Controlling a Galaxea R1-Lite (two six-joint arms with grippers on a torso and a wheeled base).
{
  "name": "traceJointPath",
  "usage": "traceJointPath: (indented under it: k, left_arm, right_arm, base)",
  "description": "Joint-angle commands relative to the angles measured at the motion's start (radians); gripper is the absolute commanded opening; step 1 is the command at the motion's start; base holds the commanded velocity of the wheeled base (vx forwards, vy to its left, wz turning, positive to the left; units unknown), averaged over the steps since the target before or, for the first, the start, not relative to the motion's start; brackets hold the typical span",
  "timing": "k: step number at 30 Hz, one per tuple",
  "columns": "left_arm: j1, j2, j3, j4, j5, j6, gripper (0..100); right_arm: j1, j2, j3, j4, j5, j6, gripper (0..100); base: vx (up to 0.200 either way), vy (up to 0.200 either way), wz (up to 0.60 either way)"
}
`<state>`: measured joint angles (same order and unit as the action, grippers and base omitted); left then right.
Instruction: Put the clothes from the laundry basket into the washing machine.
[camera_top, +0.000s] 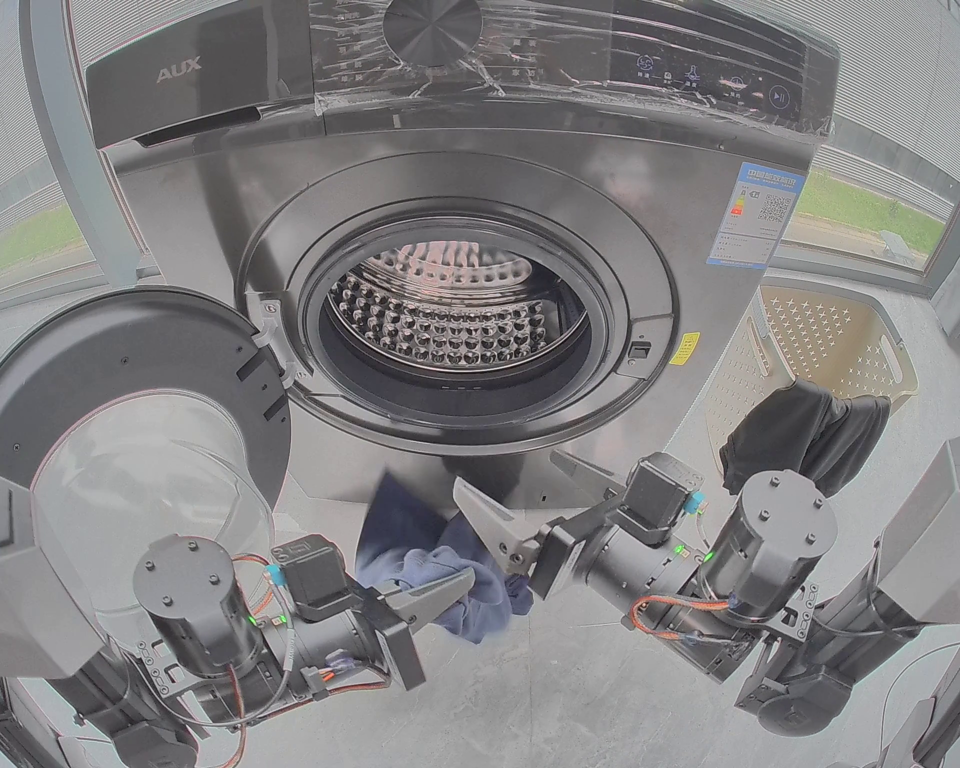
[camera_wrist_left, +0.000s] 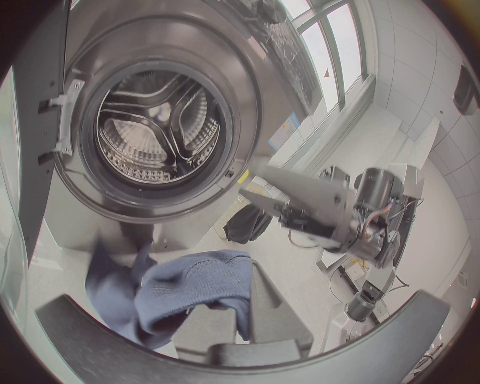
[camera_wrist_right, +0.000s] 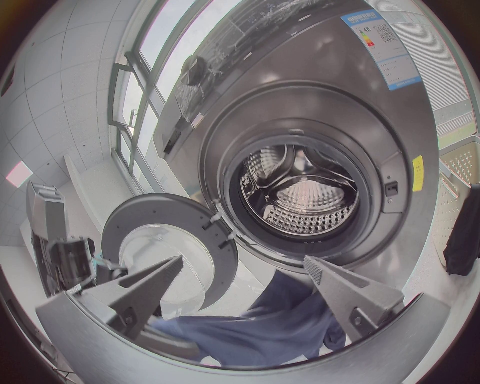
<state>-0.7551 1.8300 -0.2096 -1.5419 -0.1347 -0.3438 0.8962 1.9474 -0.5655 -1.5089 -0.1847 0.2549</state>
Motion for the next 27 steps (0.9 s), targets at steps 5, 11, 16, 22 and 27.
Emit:
traceJointPath:
  k: [5,11,16,22,27]
  left_arm:
    - [0.054,-0.023,-0.025,-0.006,0.000,0.008,0]
    - [0.083,-0.032,-0.060,-0.006,0.001,0.000,0]
    - [0.083,-0.043,-0.074,-0.006,0.020,0.000,0]
    - [0.082,-0.048,-0.123,-0.006,0.056,0.002,0]
    - [0.076,-0.035,-0.174,-0.004,0.106,0.000,0]
  right_arm:
    - [-0.034,-0.030,0.092,-0.011,-0.004,-0.003,100]
    - [-0.037,-0.044,0.177,-0.011,-0.002,-0.020,100]
    - [-0.036,-0.035,0.234,-0.010,0.002,-0.022,100]
    - [-0.010,-0.018,0.242,-0.010,0.002,-0.022,100]
    - [0.040,0.028,0.227,-0.013,0.002,-0.023,100]
  base:
    - [0.000,0.000,0.00]
    - [0.000,0.000,0.00]
    - [0.000,0.000,0.00]
    - [0.000,0.000,0.00]
    - [0.000,0.000,0.00]
